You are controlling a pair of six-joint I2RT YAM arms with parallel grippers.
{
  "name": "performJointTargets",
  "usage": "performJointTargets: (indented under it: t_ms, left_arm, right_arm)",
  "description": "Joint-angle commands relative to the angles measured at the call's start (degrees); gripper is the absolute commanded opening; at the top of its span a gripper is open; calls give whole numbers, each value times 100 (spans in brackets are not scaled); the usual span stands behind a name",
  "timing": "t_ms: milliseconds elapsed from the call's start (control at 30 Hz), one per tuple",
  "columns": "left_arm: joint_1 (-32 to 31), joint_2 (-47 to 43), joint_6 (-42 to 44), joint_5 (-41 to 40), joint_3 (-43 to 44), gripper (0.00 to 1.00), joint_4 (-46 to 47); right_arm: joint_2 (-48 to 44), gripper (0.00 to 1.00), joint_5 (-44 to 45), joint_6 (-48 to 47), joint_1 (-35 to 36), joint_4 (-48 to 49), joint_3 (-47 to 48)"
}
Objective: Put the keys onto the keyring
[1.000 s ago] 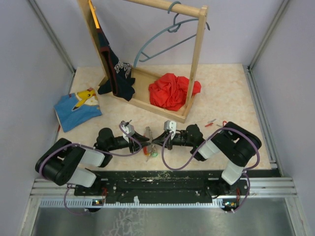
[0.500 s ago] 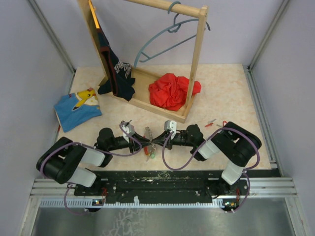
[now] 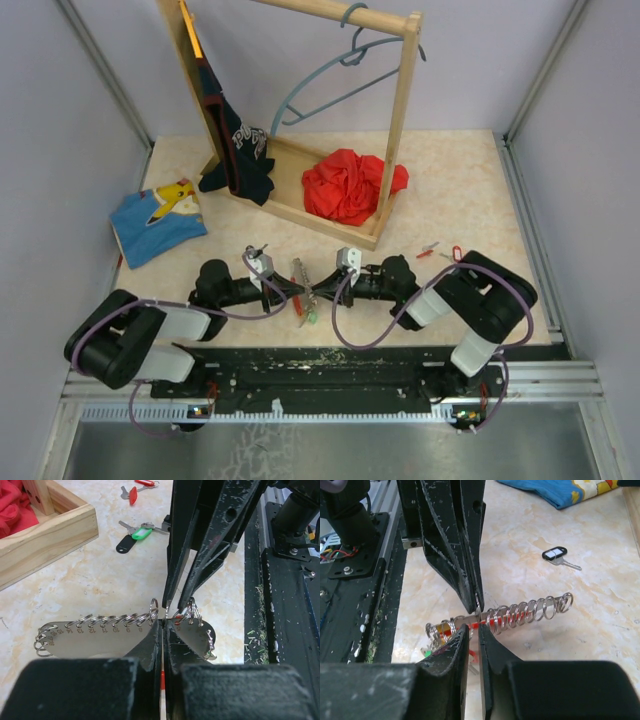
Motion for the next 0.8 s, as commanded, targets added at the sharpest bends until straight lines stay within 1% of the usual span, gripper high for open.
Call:
performJointTargets:
  t_ms: [0,133,400,500,767]
  left_arm:
    - [-47,-338,478,-119,199,0,-593]
    - [-256,-489,798,-303,296,0,-1090]
    - [-523,-531,1179,-556,456,0,-1653]
    - [-624,-526,1294,-626,520,0,-1812]
    - [-708,-531,1364,-670,550,0,-1886]
  right_arm:
    - [-519,15,59,-193,-31,-366,-132]
    - [-782,16,177,-475,-26,-1047,-75]
    - [-1115,17,455,-769,-31,-1446,-120]
    - [-1138,17,400,-868,-31,-1650,-20]
    - [-877,18,4,-858,-26,-1648,232]
